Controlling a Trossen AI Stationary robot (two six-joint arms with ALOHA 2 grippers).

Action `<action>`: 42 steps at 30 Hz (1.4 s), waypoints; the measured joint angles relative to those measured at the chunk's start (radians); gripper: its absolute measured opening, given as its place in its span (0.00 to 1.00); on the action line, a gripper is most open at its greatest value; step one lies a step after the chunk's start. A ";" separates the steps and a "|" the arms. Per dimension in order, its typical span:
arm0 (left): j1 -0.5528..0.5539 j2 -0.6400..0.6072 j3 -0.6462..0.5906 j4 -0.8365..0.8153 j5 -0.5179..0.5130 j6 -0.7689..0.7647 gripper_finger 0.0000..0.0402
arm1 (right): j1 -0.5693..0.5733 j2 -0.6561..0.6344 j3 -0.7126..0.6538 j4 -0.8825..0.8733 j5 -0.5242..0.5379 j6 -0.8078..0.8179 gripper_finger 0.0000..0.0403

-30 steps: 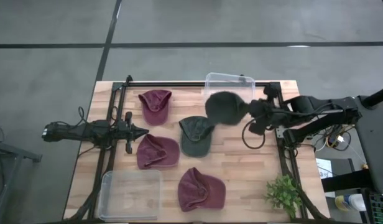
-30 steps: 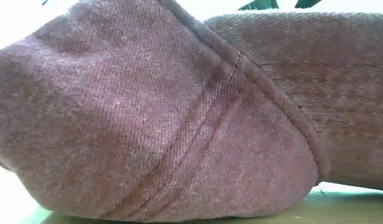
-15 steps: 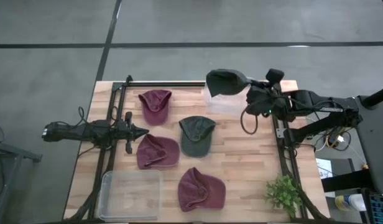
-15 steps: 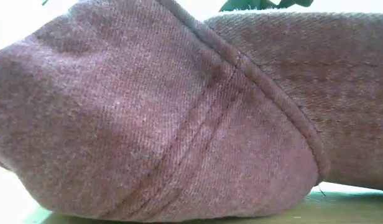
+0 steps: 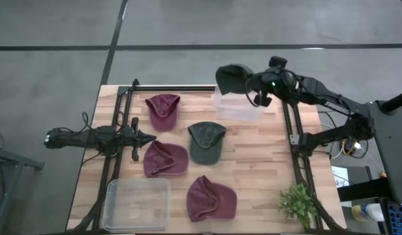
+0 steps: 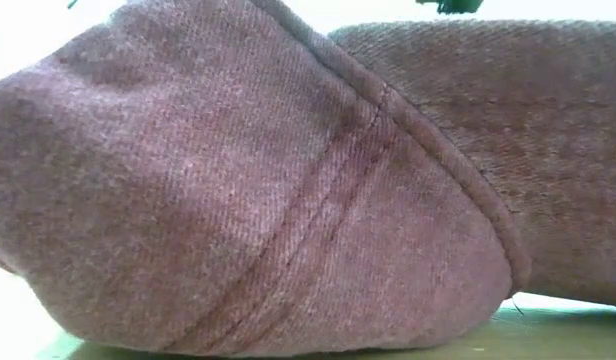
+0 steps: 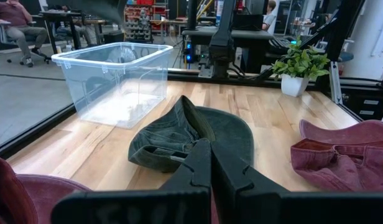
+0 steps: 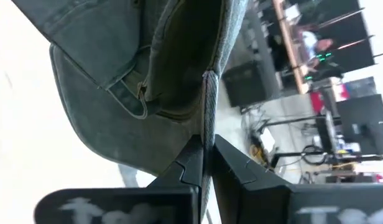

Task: Pick & Place hat
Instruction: Put the right gray cap into the top transparent bin

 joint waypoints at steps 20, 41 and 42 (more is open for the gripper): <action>0.000 0.000 0.000 0.000 0.000 0.000 0.00 | -0.121 0.268 0.000 -0.079 -0.142 -0.094 0.03; 0.000 0.000 0.000 0.000 0.000 0.000 0.00 | -0.122 0.257 0.000 -0.316 -0.203 -0.039 0.03; 0.000 0.000 0.000 0.000 0.000 0.000 0.00 | -0.122 0.257 0.000 -0.323 -0.205 -0.043 0.03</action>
